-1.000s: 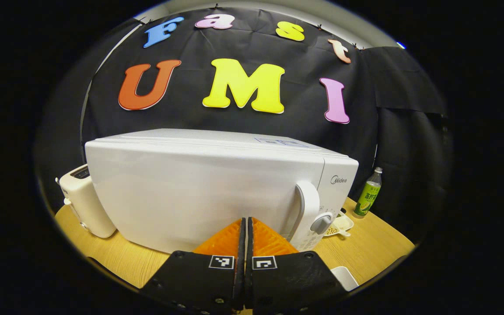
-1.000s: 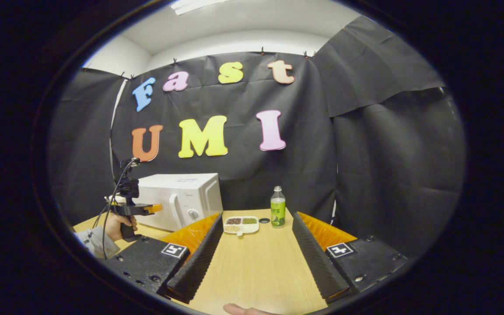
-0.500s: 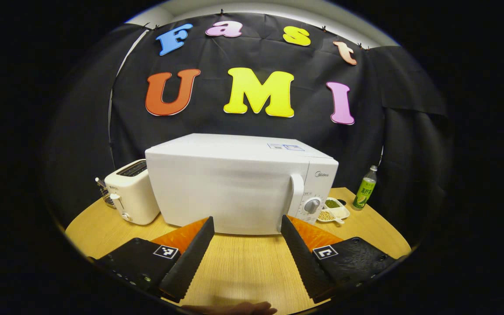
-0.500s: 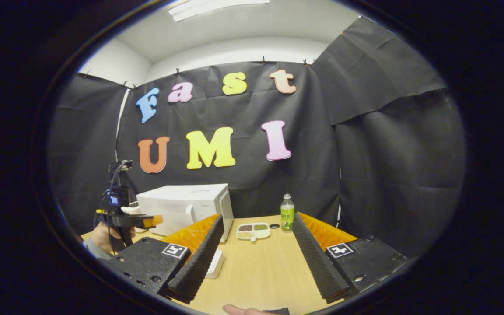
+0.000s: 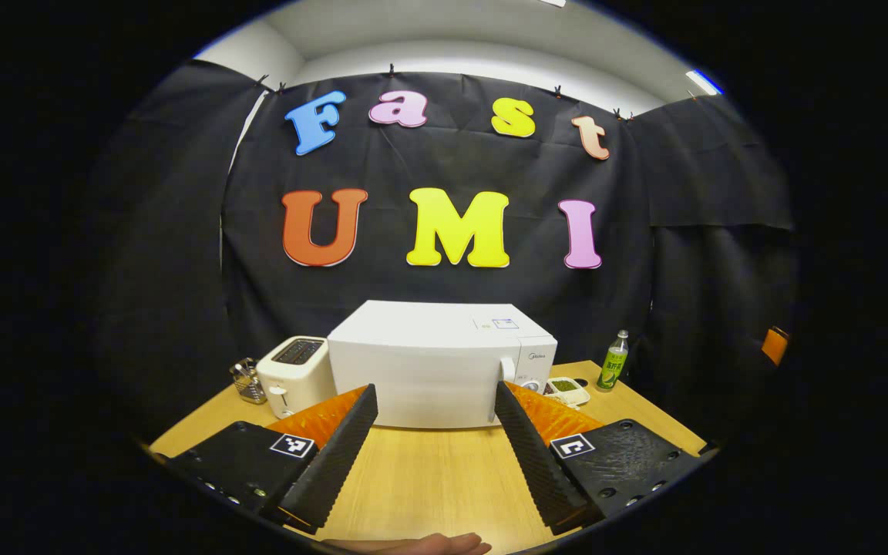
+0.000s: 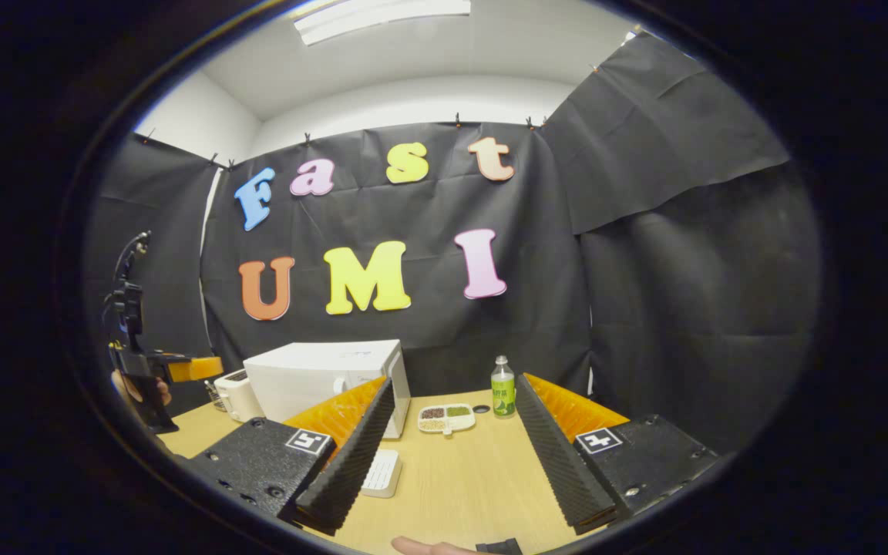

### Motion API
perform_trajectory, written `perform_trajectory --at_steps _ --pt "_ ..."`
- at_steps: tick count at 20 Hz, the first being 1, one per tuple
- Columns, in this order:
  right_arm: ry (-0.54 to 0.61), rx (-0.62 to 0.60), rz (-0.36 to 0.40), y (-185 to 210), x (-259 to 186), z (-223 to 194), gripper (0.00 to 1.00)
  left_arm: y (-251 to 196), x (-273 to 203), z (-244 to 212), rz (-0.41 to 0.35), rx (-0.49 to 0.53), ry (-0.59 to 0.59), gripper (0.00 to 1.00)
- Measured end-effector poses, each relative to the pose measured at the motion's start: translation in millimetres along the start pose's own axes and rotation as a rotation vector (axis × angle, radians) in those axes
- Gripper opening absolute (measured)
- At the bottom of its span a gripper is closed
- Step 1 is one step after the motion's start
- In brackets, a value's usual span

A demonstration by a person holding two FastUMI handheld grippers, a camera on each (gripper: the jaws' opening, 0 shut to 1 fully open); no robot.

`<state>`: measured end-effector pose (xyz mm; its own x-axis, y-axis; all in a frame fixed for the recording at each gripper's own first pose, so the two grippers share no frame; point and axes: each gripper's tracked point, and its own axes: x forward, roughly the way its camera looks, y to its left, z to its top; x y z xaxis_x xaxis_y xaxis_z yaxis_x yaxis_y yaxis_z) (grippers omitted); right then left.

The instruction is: Open the microwave oven with the left hand, put the food in, and close the microwave oven.

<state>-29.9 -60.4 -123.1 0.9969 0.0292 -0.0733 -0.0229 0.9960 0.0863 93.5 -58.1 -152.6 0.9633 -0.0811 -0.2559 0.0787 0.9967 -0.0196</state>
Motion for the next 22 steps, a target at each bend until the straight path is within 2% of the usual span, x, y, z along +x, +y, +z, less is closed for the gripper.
perform_trajectory --at_steps 1,2,3,4,5,6,7,8,10,12,13,15,16,18,21,22 --pt "-0.010 -0.001 -0.008 0 -6 4 1.00 6 -13 8 0.016 0.011 -0.014 0.95" --pt "-0.023 0.000 -0.017 0 -11 9 1.00 10 -27 20 0.024 0.017 -0.032 0.95" --pt "-0.033 0.004 -0.022 1 -17 15 0.92 13 -40 27 0.030 0.014 -0.047 0.95" --pt "-0.042 0.011 -0.020 3 -23 21 0.92 15 -53 35 0.035 0.009 -0.067 0.95" --pt "-0.048 0.016 -0.016 7 -28 26 1.00 16 -65 44 0.039 0.003 -0.090 0.95" --pt "-0.055 0.021 -0.012 9 -34 31 0.92 16 -80 50 0.039 0.002 -0.112 0.95" --pt "-0.065 0.022 -0.007 12 -40 36 0.92 17 -93 55 0.040 0.002 -0.128 0.95" --pt "-0.076 0.018 -0.001 15 -46 43 1.00 17 -103 60 0.040 0.004 -0.149 0.95" --pt "-0.103 0.006 0.007 20 -56 54 1.00 16 -122 67 0.030 0.008 -0.193 0.95" --pt "-0.126 -0.010 0.012 25 -66 64 1.00 10 -137 64 0.020 -0.019 -0.215 0.95" --pt "-0.138 -0.019 0.014 26 -71 67 0.92 5 -143 58 0.002 -0.029 -0.215 0.95" --pt "-0.160 -0.038 0.008 26 -79 72 0.92 -1 -150 45 -0.019 -0.061 -0.202 0.95" --pt "-0.167 -0.047 0.010 27 -83 70 1.00 0 -153 45 -0.016 -0.071 -0.211 0.95" --pt "-0.154 -0.045 0.043 34 -89 57 1.00 9 -152 43 0.016 -0.058 -0.237 0.95" --pt "-0.132 -0.028 0.090 40 -89 47 1.00 32 -148 27 0.101 -0.035 -0.206 0.95" --pt "-0.137 -0.032 0.084 37 -90 48 0.92 33 -146 24 0.110 -0.040 -0.198 0.95"
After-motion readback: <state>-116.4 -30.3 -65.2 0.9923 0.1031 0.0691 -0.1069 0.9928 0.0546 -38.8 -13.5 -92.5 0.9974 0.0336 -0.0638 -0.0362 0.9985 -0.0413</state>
